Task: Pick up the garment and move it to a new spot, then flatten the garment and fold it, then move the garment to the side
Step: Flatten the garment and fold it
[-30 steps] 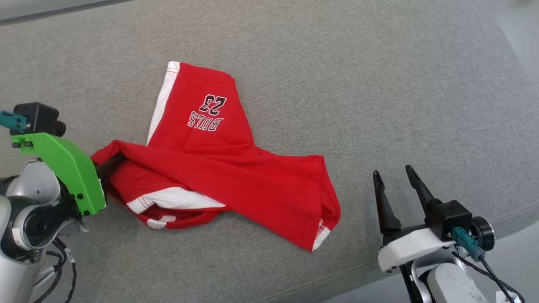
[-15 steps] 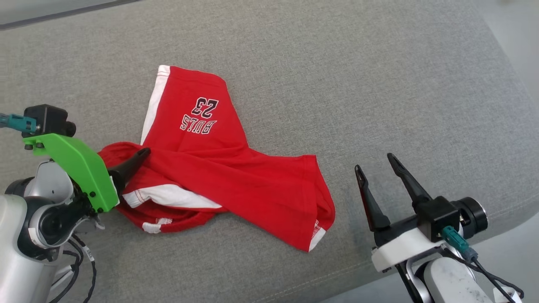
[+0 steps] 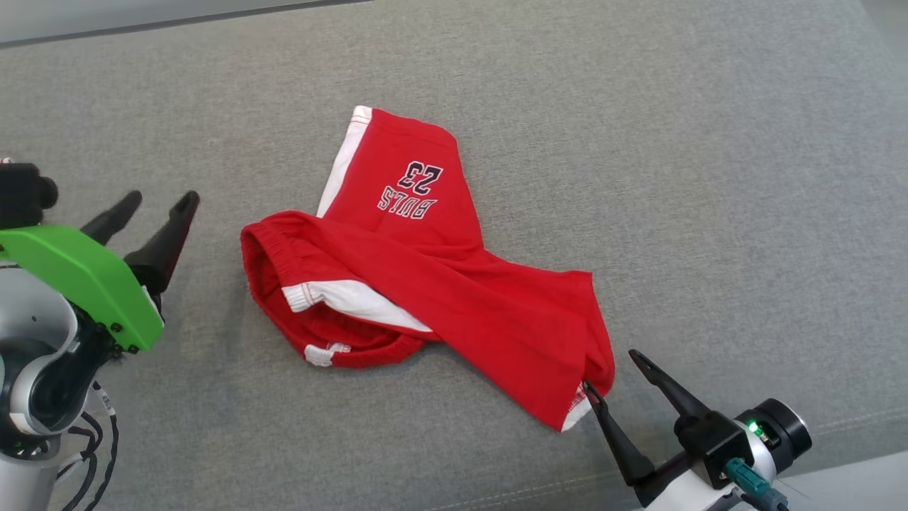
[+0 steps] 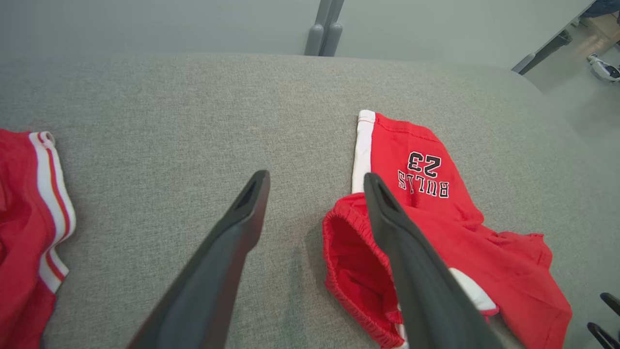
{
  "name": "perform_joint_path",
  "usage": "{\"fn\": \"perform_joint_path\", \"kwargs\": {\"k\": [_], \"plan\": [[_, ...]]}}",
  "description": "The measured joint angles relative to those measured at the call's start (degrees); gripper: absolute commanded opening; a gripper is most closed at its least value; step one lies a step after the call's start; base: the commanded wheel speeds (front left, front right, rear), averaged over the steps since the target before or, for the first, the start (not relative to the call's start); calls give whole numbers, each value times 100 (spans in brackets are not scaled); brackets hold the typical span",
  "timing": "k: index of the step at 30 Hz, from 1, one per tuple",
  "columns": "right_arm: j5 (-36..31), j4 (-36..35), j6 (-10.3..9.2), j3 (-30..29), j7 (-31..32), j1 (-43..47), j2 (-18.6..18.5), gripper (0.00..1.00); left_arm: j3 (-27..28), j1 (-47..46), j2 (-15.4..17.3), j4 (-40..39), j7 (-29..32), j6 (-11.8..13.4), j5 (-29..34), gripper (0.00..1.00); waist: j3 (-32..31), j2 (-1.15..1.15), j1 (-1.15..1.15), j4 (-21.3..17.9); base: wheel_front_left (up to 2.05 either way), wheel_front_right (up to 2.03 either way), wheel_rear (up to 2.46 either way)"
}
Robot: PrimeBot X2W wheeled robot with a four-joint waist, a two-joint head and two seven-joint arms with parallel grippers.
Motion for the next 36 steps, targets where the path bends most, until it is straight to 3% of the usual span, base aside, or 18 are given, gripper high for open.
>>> {"fn": "perform_joint_path", "kwargs": {"k": [6,14,21,23,24,25,28,31,36], "plan": [[0,43,75,133,0,93,1,100,267,262,-152,-303,-601,0,198,100,5,0,0,260,0,0,0],[1,236,119,241,0,312,-13,100,635,1012,-748,-577,-1436,0,468,100,-41,0,0,555,0,0,0],[15,381,102,201,0,367,-11,100,603,1549,-1176,-865,-1874,1,587,100,-38,0,0,727,0,0,0],[44,391,103,203,0,338,19,78,560,1667,-1302,-899,-1963,1,589,100,-30,0,0,765,0,0,0],[55,400,119,218,0,316,44,46,563,1731,-1345,-915,-2025,1,590,100,-26,0,0,776,0,0,0],[59,408,142,229,0,305,68,38,553,1784,-1365,-937,-2067,1,599,100,-23,0,0,780,0,0,0],[79,467,151,241,0,255,123,33,506,1886,-1463,-1012,-2174,1,638,100,-24,0,0,791,0,0,0],[158,492,149,183,0,156,208,0,379,1910,-1496,-1026,-2264,1,805,100,-40,0,0,821,0,0,0],[347,505,151,43,0,80,225,0,402,2126,-1493,-1022,-2431,1,962,100,-109,0,0,878,0,0,0]]}}
